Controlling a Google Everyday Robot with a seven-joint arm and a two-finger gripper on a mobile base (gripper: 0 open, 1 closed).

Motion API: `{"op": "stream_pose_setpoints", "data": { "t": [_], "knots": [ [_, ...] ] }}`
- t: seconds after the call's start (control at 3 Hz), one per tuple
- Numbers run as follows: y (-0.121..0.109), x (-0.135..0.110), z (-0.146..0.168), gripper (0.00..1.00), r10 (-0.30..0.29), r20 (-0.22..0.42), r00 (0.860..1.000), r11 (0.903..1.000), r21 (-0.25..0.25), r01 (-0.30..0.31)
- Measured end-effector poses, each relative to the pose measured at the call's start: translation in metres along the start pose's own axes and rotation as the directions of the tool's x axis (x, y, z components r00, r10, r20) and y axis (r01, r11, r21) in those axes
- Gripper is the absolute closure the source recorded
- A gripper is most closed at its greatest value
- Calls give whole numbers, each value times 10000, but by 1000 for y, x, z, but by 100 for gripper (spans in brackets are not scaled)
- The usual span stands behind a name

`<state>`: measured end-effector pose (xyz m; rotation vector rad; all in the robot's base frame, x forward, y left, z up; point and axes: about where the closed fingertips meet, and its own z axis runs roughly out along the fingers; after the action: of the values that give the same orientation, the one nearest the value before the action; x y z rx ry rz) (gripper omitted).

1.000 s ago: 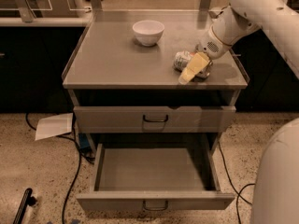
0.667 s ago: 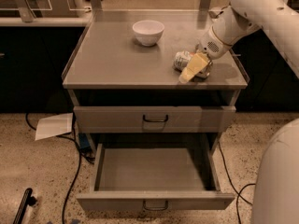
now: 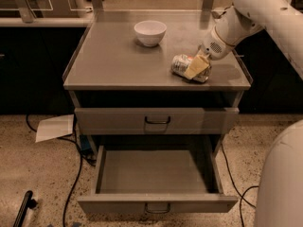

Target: Place 7up can into middle drawer

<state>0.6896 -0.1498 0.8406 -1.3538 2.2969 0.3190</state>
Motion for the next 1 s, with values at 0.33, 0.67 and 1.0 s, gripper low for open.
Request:
{"op": "stream_pose_setpoints", "data": {
  "t": [0.33,0.67,1.0],
  "knots": [
    [0,0,0,89,-4,1,10000,10000,2,4],
    [1,-3,0,100,-89,13,10000,9999,59,89],
    [9,-5,-15,100,-185,389,9991,9974,704,157]
  ]
}}
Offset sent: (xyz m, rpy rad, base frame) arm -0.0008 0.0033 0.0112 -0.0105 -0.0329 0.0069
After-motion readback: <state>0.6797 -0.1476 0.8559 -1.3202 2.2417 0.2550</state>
